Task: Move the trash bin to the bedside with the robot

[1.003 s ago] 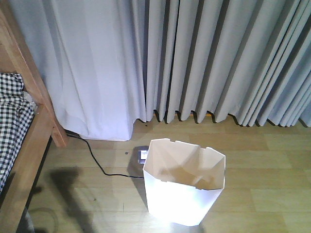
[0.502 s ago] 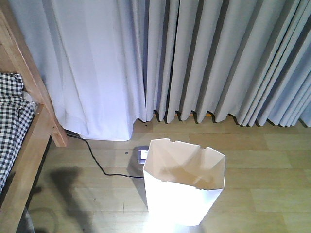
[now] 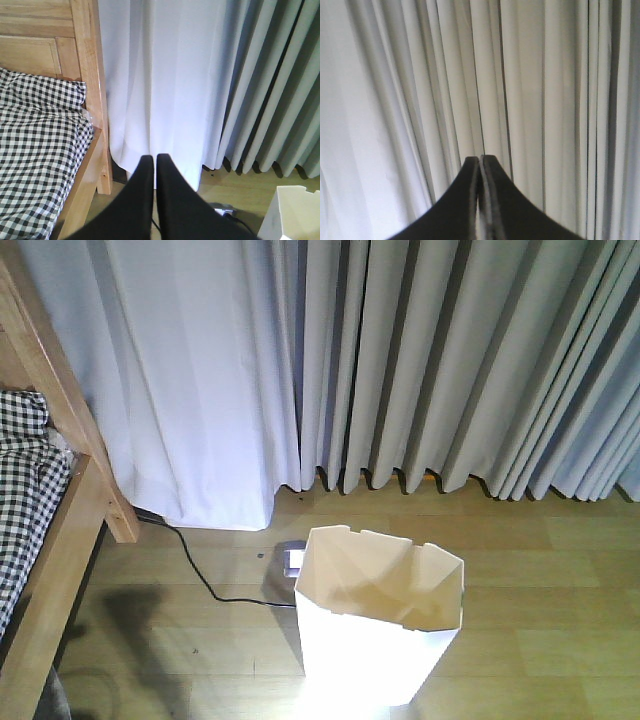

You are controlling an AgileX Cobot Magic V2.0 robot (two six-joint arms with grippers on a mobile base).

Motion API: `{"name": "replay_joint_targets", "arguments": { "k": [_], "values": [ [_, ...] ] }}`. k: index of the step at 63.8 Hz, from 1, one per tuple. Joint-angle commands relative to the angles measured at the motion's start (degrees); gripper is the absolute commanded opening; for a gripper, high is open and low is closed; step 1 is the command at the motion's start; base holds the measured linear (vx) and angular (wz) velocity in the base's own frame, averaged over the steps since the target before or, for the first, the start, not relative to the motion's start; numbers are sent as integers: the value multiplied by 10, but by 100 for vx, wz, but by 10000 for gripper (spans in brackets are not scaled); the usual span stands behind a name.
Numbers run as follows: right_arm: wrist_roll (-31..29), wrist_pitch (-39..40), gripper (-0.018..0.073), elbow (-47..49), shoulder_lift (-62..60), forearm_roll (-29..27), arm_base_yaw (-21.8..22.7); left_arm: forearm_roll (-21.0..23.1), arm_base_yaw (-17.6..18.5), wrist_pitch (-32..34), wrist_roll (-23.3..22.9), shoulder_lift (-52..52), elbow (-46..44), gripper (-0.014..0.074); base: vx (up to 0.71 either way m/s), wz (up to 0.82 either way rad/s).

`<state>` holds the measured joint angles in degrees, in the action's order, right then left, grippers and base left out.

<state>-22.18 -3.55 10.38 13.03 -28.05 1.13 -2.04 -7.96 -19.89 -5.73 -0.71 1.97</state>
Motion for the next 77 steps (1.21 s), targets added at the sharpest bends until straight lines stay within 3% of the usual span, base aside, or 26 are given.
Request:
{"name": "replay_joint_targets", "arguments": {
  "k": [1,14,21,32,77],
  "values": [
    [120,31,-10,16,5,134,0,1,2,38,-2,-8,2,-6,0,0],
    [225,88,-10,-45,-32,248,-1,1,2,38,-2,-8,2,-6,0,0],
    [242,74,-10,-80,-74,308,-1,1,2,38,-2,-8,2,-6,0,0],
    [242,48,-10,-124,-147,309,-1,1,2,38,-2,-8,2,-6,0,0],
    [240,36,-10,-124,-144,309,-1,1,2,38,-2,-8,2,-6,0,0]
  ]
}}
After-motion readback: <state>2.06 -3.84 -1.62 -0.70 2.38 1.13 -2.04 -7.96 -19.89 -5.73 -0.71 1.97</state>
